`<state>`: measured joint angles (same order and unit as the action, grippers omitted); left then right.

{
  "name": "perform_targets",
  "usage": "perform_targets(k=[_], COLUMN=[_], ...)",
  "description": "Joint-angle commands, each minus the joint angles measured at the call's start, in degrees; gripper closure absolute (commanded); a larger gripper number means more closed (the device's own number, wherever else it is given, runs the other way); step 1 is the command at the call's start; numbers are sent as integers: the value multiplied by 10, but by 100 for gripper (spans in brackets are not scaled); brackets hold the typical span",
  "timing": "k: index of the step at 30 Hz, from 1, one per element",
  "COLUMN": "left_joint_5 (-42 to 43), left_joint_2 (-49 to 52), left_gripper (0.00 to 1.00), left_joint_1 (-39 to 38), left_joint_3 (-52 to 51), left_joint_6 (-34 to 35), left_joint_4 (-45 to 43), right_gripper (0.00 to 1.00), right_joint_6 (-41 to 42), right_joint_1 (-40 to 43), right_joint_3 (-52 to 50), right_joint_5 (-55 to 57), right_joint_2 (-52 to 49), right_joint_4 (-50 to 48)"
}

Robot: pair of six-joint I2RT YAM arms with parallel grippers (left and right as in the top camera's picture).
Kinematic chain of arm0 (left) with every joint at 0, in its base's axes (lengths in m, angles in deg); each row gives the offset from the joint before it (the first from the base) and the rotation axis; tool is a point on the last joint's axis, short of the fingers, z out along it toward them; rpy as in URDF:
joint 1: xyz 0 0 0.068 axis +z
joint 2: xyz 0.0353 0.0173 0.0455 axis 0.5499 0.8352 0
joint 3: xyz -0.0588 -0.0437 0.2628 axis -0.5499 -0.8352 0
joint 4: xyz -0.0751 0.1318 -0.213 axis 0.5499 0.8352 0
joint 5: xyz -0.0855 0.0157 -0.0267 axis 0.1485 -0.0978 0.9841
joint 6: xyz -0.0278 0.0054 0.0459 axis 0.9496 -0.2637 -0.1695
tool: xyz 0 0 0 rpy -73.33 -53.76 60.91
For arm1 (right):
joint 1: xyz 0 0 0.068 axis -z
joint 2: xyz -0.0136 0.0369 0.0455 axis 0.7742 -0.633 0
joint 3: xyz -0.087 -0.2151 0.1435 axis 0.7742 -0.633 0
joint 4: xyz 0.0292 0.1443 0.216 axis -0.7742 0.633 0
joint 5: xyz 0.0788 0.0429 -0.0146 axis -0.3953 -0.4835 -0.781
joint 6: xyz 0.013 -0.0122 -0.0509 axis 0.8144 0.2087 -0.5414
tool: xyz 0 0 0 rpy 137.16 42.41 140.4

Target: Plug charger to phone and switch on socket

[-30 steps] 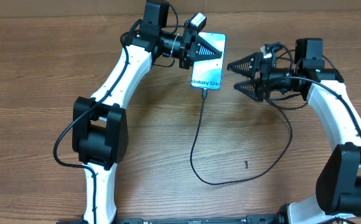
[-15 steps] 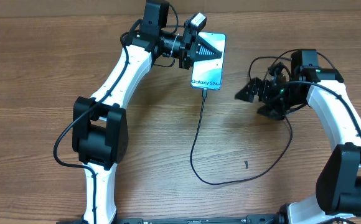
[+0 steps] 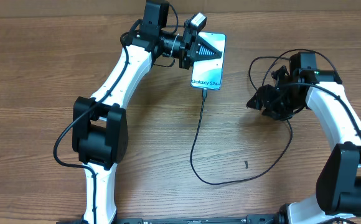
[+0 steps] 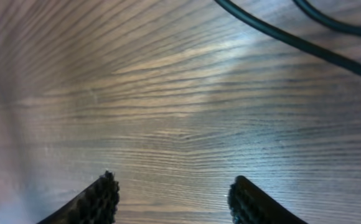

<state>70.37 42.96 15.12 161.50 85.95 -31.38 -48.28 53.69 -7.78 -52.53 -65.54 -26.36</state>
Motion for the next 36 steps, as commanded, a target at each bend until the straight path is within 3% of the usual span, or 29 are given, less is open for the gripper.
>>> perform_targets(k=[1, 3, 5, 9, 10, 13, 14, 15, 22, 31, 33, 34, 35, 36], left_joint_5=[27, 27, 27, 27, 27, 27, 27, 27, 27, 27, 27, 27, 27, 27], left_joint_2=[-19, -19, -19, -19, -19, -19, -19, -19, -19, -19, -19, -19, -19, -19], left_gripper=[96, 96, 96, 96, 96, 96, 96, 96, 96, 96, 96, 96, 96, 96], left_joint_1=[2, 2, 2, 2, 2, 2, 2, 2, 2, 2, 2, 2, 2, 2], left_joint_3=[8, 8, 8, 8, 8, 8, 8, 8, 8, 8, 8, 8, 8, 8], left_joint_6=[-14, -15, -15, -15, -15, -15, -15, -15, -15, -14, -14, -14, -15, -15], left_joint_4=[-2, -2, -2, -2, -2, -2, -2, -2, -2, -2, -2, -2, -2, -2], right_gripper=[66, 75, 78, 68, 62, 19, 10, 8, 12, 18, 15, 11, 0, 0], right_joint_6=[3, 3, 3, 27, 38, 62, 66, 66, 65, 8, -9, -16, -17, -17], right_joint_1=[-3, -6, -10, -21, -23, -28, -29, -30, -30, 2, 8, 9, 10, 10], right_joint_3=[-22, -34, -49, -85, -94, -125, -135, -145, -153, 10, 54, 69, 83, 93], right_joint_5=[8, 8, 8, 31, 49, 98, 107, 109, 83, -102, -115, -119, -122, -122], right_joint_2=[3, 3, 3, 3, 3, 3, 3, 3, 3, 6, 8, 8, 8, 8], right_joint_4=[-11, -20, -32, -64, -72, -104, -114, -125, -141, -16, 30, 47, 64, 81])
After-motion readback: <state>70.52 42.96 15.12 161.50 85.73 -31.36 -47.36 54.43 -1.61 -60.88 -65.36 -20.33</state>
